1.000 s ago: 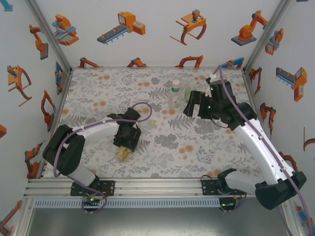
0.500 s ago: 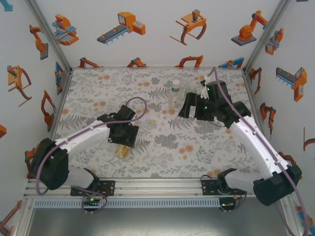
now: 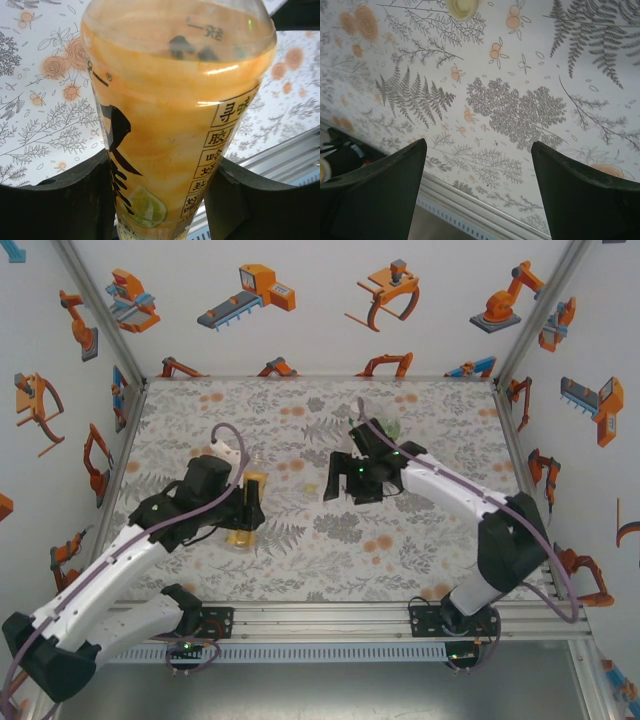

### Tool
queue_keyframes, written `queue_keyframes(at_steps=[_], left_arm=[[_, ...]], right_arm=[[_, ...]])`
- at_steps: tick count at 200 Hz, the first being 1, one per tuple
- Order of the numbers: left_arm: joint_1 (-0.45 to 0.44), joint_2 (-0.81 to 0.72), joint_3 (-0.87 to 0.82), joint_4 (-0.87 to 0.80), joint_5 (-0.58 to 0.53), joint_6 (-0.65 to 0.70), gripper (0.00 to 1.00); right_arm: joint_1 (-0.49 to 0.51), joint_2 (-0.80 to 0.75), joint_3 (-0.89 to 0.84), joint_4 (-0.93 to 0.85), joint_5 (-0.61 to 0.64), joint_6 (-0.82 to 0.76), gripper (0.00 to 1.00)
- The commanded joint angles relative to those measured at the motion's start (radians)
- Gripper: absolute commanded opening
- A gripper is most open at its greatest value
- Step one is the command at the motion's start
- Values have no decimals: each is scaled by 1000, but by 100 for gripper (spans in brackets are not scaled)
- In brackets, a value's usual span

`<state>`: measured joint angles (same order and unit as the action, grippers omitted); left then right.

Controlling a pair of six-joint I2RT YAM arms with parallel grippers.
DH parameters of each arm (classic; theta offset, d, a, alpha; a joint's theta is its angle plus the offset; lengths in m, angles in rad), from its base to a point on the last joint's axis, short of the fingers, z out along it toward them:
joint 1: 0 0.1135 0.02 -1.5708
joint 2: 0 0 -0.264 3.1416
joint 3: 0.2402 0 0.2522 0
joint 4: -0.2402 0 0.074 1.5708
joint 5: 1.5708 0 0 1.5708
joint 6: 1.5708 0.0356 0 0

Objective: Screw on the bottle caps

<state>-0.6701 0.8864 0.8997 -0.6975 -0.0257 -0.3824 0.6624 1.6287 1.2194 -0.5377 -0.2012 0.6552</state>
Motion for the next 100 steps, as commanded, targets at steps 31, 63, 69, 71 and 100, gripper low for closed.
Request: queue_keyframes(at_steps=[31, 63, 69, 71, 100], left_arm=[[8, -192, -10, -98, 24, -108, 25], [7, -275, -22, -123, 22, -148, 26], [8, -287, -25, -123, 19, -152, 26], [8, -291, -26, -123, 19, -153, 26], [8, -306, -39, -142, -7, -156, 26]], right_arm=[[102, 264, 308, -120, 223, -58, 63], [115, 398, 440, -138, 246, -87, 58], [115, 420, 467, -145, 253, -90, 57], [115, 428, 473, -147, 253, -91, 57], [115, 524, 573, -165, 270, -115, 55]])
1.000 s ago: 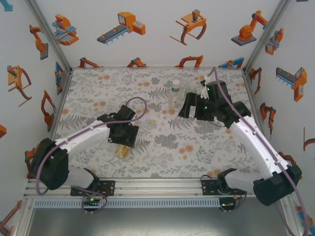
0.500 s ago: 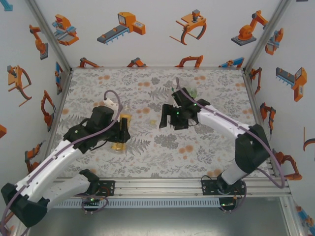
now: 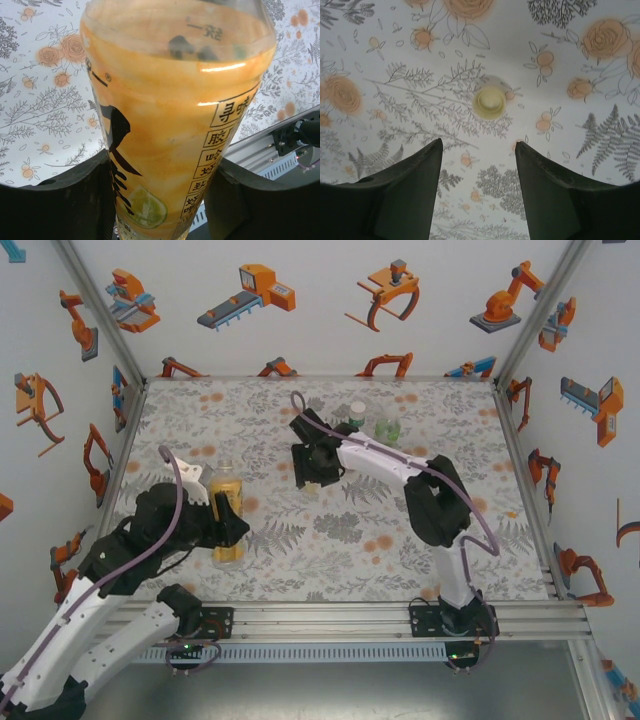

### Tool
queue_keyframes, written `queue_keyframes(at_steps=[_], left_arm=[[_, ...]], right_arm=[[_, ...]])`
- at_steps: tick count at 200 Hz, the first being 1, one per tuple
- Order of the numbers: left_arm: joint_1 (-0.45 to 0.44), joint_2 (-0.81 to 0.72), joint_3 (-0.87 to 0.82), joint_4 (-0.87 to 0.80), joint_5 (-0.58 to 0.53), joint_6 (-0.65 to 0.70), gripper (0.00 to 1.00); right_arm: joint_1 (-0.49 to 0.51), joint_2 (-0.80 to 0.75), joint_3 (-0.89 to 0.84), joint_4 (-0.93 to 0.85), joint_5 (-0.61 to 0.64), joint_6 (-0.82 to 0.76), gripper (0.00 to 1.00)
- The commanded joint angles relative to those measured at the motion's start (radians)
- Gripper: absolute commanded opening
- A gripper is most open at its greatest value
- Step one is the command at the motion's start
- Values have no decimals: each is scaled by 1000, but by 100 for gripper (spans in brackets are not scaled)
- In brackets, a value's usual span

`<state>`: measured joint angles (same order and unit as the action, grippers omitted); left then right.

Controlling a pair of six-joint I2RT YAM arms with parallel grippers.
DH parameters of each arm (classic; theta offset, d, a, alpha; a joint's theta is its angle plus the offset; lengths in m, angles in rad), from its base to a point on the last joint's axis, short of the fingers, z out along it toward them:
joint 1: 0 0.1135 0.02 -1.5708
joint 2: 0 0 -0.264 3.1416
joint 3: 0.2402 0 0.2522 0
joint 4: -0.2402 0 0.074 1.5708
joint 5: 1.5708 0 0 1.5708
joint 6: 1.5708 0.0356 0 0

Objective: Screw on the bottle caps

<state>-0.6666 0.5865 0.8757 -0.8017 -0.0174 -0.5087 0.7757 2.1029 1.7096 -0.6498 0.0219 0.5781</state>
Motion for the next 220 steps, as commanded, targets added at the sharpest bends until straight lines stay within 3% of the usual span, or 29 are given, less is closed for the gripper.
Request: queue_keyframes(at_steps=[1, 43, 220], left_arm=[[5, -7, -15, -38, -16, -29, 26], [4, 8, -12, -30, 2, -22, 26], [5, 50, -25, 59, 48, -11, 26]], right_arm=[[2, 52, 86, -53, 47, -39, 55], [3, 135, 175, -109, 44, -65, 52], [2, 207, 177, -105, 55, -118, 41]])
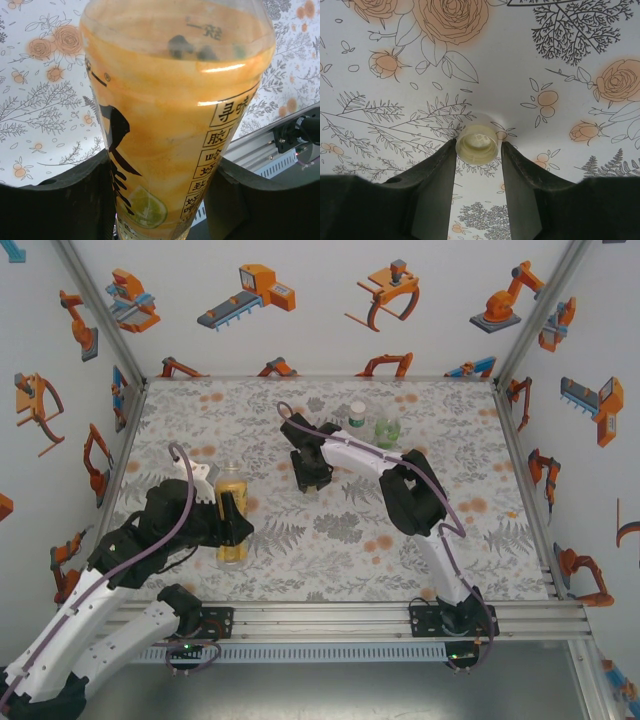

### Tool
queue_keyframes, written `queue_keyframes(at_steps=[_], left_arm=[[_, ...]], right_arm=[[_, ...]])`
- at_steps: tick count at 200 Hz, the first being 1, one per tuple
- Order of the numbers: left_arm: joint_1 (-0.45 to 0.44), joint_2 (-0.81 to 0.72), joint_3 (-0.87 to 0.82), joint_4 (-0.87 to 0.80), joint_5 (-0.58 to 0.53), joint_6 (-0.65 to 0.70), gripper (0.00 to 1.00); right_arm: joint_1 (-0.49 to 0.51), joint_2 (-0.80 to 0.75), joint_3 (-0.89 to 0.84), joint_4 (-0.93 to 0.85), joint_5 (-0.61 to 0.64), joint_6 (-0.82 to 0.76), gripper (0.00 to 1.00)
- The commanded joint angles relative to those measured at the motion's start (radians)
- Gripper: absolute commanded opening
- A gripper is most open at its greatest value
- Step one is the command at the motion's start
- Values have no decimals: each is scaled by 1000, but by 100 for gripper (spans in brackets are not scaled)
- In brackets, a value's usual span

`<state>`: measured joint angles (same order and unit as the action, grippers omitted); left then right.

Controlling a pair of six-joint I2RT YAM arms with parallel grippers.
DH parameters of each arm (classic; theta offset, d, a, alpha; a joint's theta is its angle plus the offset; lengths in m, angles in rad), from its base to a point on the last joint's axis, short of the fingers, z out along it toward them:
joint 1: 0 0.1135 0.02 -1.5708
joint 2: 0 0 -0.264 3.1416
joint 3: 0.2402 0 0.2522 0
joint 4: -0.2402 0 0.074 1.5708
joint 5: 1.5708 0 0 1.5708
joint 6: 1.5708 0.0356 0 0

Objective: Screw on the bottle caps

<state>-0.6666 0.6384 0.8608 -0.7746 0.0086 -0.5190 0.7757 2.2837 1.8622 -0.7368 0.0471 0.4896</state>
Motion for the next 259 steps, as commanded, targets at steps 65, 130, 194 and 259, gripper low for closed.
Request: queue_keyframes(at_steps=[65, 130, 194, 259], left_arm=[[4, 18, -6, 65, 28, -1, 26], [4, 48, 7, 70, 49, 3, 25], [4, -1, -52, 151, 50, 1, 25], [4, -3, -102, 272, 113, 19, 24]], right_arm=[[1, 51, 37, -30, 31, -52, 43], [2, 50, 51, -39, 23, -71, 38], [17, -149, -109, -55, 27, -67, 35], [80, -494, -533, 8, 39, 53, 35]])
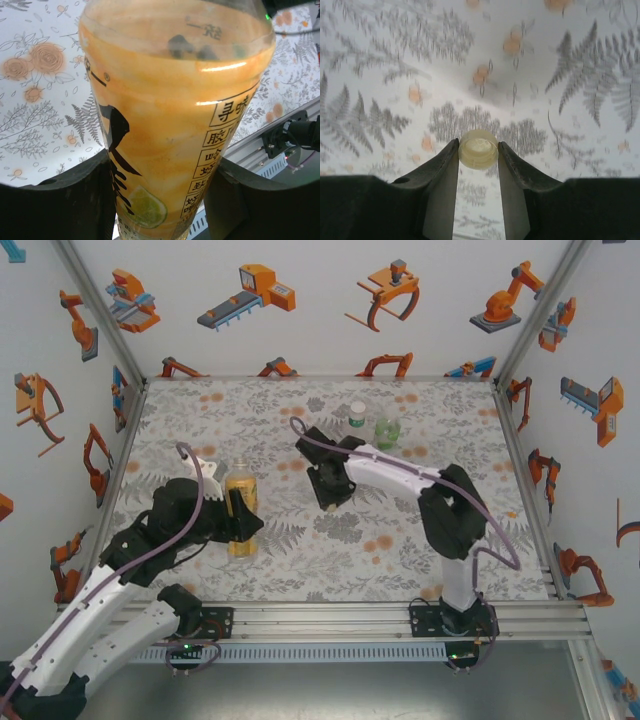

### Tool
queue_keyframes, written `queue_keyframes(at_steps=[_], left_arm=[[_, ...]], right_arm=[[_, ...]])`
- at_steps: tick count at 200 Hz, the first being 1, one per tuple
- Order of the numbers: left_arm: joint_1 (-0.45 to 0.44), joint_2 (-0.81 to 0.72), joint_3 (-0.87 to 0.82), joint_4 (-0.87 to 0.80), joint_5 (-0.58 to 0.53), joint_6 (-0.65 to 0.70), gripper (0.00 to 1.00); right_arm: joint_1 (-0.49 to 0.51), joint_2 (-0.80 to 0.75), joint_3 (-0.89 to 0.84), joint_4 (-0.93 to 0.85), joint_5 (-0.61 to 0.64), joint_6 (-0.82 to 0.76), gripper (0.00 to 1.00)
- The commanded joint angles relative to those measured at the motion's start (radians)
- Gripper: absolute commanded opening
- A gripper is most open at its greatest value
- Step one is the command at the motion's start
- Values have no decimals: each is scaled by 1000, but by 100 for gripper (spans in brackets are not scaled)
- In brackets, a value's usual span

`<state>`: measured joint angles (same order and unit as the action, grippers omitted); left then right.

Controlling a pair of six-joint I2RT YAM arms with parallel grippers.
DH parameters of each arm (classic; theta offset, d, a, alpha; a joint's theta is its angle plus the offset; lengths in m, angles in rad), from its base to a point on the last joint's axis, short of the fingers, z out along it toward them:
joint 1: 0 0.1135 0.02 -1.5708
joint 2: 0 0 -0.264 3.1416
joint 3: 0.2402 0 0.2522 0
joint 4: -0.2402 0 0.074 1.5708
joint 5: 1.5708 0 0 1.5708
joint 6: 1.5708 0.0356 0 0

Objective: Screw on the bottle caps

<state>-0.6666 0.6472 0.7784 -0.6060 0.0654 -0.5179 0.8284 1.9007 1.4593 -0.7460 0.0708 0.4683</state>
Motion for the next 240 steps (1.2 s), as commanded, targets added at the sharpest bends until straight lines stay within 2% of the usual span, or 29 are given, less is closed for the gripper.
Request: queue_keyframes(at_steps=[1, 32, 63, 114, 133, 154, 172, 240], left_arm=[[5, -14, -20, 107, 58, 17, 24], [4, -18, -32, 135, 53, 12, 24], [3, -19, -40, 148, 58, -3, 24], [2, -50, -48, 166, 79, -13, 22], [2, -58, -46, 136, 57, -15, 18], [2, -63, -48, 117, 53, -24, 17], [2, -71, -51, 114, 53, -28, 17], [2, -120, -47, 121, 9, -5, 16]], right_arm=[[27, -116, -137, 20, 15, 78, 35], [91, -235, -329, 88, 21, 189, 35], [175, -261, -435, 156, 50, 298, 35], [251, -211, -407, 144, 94, 326, 35], [251, -203, -405, 143, 85, 325, 41], [250, -204, -406, 140, 80, 333, 49], [251, -215, -407, 136, 81, 337, 51], [268, -284, -405, 126, 103, 354, 49]])
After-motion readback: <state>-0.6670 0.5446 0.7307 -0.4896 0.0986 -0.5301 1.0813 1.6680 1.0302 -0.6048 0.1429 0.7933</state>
